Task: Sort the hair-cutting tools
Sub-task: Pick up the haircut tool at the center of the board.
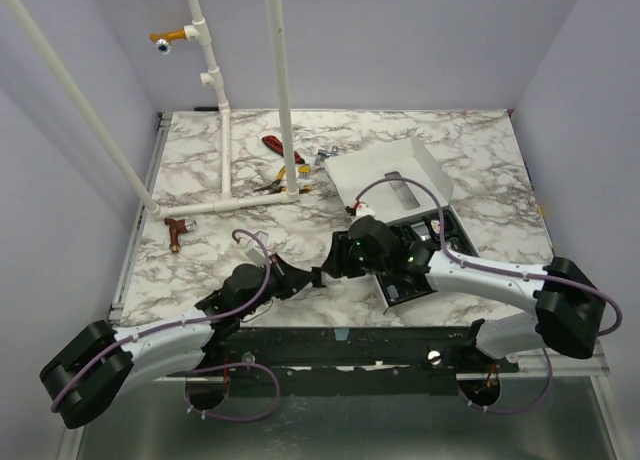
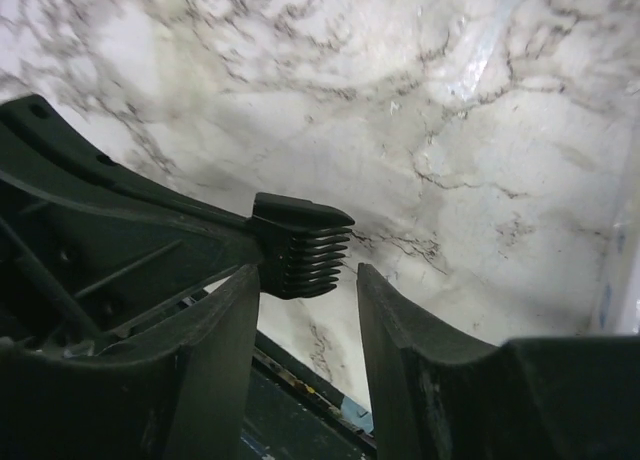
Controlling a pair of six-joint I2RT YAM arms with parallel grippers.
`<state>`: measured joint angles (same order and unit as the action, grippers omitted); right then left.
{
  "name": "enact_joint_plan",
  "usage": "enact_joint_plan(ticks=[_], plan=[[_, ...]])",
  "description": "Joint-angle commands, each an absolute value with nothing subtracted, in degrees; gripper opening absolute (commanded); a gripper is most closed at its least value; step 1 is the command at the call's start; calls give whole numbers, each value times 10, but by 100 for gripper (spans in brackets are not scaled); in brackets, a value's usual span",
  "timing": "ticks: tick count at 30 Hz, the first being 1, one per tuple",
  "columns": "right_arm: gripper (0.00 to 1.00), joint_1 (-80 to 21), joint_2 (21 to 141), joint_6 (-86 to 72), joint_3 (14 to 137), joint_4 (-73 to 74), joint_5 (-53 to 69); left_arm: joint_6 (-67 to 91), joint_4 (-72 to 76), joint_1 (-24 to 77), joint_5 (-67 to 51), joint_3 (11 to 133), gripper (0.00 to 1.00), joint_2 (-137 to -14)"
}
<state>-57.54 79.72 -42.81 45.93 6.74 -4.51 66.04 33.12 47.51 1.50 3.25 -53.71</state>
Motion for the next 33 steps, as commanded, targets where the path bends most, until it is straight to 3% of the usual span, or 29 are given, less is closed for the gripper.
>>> enact_joint_plan(ticks=[1, 7, 13, 18, 24, 33], plan=[[50, -569, 733, -405, 488, 154, -123, 621, 205, 477, 44, 42, 0, -447], [53, -484, 598, -442, 479, 272, -305, 606, 137, 478, 73, 33, 0, -296], [60, -247, 503, -417, 433, 271, -264, 554, 96, 477, 97, 62, 0, -192], [79, -124, 539, -449, 417, 272, -237, 533, 138, 477, 59, 92, 0, -245], [84, -50, 560, -482, 380, 246, -229, 549, 265, 477, 9, 84, 0, -335], [85, -21, 610, -497, 320, 216, -178, 541, 352, 476, -46, 89, 0, -404]])
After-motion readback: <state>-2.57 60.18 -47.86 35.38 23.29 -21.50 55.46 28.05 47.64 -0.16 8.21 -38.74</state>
